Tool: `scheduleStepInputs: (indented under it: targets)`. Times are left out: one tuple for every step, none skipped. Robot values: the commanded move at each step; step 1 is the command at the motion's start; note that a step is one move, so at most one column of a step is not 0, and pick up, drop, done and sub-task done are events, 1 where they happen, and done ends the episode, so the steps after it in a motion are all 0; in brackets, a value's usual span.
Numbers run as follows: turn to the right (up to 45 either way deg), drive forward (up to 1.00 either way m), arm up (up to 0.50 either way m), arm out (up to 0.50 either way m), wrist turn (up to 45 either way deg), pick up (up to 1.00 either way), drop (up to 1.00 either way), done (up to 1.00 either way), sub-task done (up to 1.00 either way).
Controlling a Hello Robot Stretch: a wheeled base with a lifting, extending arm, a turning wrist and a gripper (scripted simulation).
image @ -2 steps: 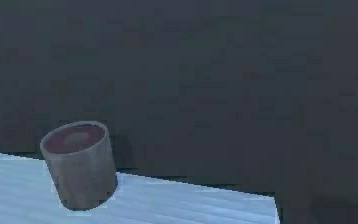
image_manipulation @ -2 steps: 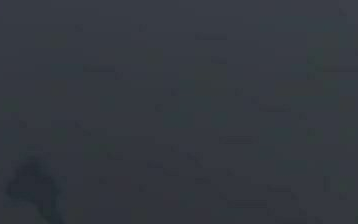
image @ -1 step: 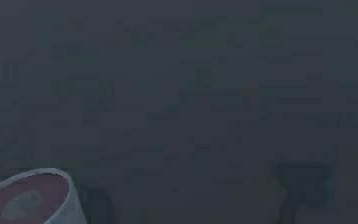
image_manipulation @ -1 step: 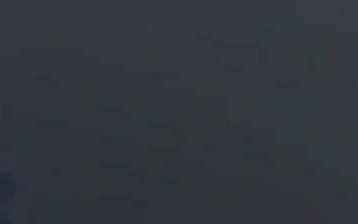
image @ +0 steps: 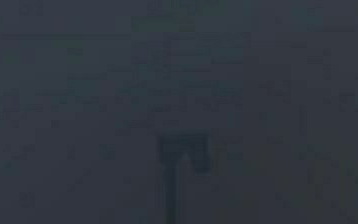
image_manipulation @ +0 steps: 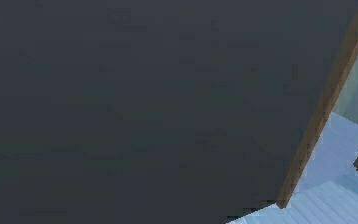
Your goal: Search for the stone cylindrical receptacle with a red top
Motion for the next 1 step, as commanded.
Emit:
scheduleStepInputs:
  targets:
    - [0.0, 0.05, 0.0, 0.0, 0.0, 0.0, 0.0, 0.0, 0.0]
